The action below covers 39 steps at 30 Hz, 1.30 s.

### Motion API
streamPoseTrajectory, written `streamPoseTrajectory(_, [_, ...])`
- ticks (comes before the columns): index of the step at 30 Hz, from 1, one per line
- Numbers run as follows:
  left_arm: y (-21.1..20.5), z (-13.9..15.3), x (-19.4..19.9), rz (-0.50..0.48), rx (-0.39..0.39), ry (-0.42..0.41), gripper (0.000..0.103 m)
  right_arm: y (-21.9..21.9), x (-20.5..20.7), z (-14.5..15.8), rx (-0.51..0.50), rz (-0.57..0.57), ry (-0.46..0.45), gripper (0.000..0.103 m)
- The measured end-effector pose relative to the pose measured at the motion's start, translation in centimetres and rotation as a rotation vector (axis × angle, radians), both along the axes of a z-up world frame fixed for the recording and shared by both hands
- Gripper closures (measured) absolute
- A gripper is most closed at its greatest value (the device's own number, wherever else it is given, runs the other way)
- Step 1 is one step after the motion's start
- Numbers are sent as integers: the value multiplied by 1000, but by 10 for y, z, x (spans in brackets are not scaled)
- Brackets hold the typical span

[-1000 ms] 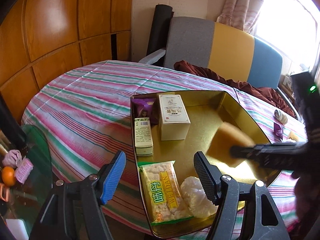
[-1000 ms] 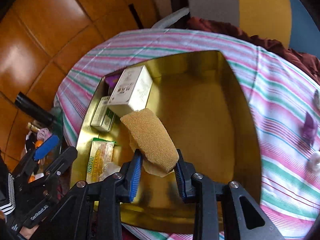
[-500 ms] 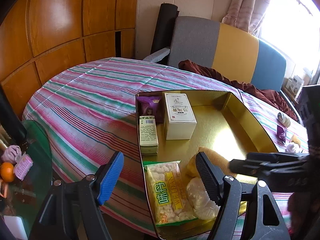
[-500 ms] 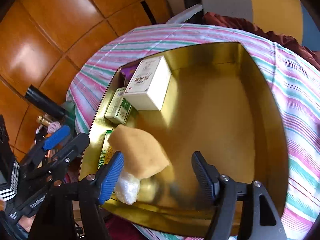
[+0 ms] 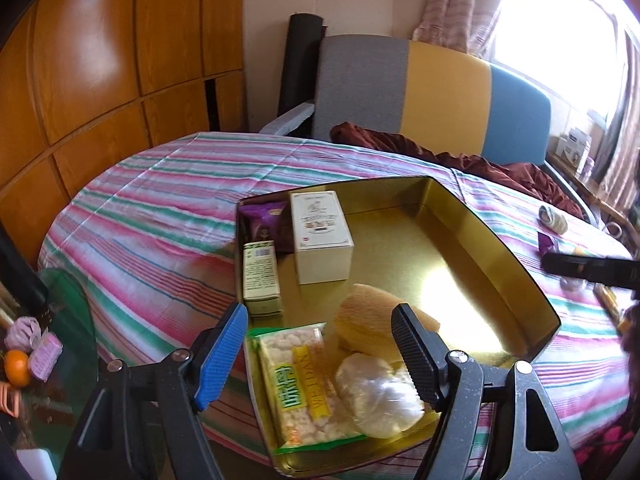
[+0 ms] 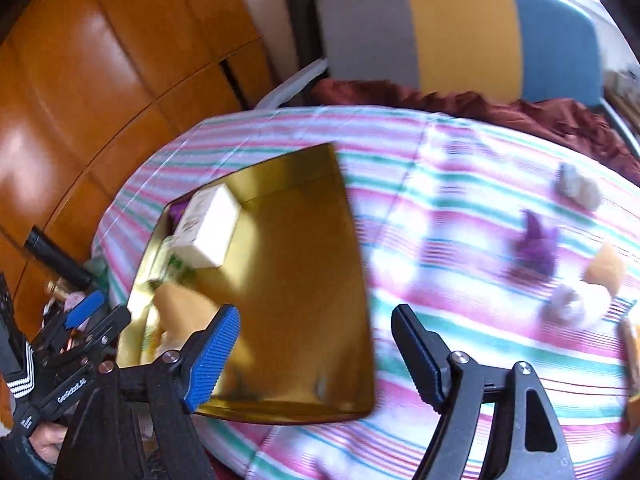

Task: Organize objects
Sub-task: 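Carry the tan sponge into the gold tray and open the right gripper, then reach the left gripper to the plastic-wrapped white bundle and grasp it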

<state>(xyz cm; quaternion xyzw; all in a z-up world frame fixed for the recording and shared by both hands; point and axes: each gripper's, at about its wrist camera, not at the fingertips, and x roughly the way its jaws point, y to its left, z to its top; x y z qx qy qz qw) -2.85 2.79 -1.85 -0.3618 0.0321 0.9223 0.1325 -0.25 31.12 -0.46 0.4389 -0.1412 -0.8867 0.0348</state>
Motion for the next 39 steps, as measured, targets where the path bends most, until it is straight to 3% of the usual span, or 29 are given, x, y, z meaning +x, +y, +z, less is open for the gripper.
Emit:
streamPoseTrajectory(11, [43, 12, 5, -110, -23, 13, 27, 133, 30, 16, 128, -309, 7, 17])
streamPoseTrajectory(17, [80, 20, 10, -209, -33, 29, 20, 232, 59, -1, 192, -598, -43, 17])
streamPoseTrajectory(18, [89, 22, 12, -236, -30, 30, 20, 249, 67, -8, 163, -660, -57, 17])
streamPoseTrajectory(21, [118, 26, 15, -319, -33, 32, 20, 288, 91, -20, -46, -827, -69, 17])
streamPoseTrajectory(23, [139, 27, 17, -365, -31, 25, 17, 298, 101, -22, -82, -881, -74, 17])
streamPoseTrajectory(27, [182, 27, 24, -447, -23, -7, 17, 305, 106, -28, -185, -884, -74, 17])
streamPoseTrajectory(33, [242, 19, 29, -530, -62, -37, 17, 300, 109, -25, -213, -866, -54, 17])
streamPoseTrajectory(39, [289, 5, 27, -596, -98, -64, 17, 314, 129, -20, -298, -940, 30, 17])
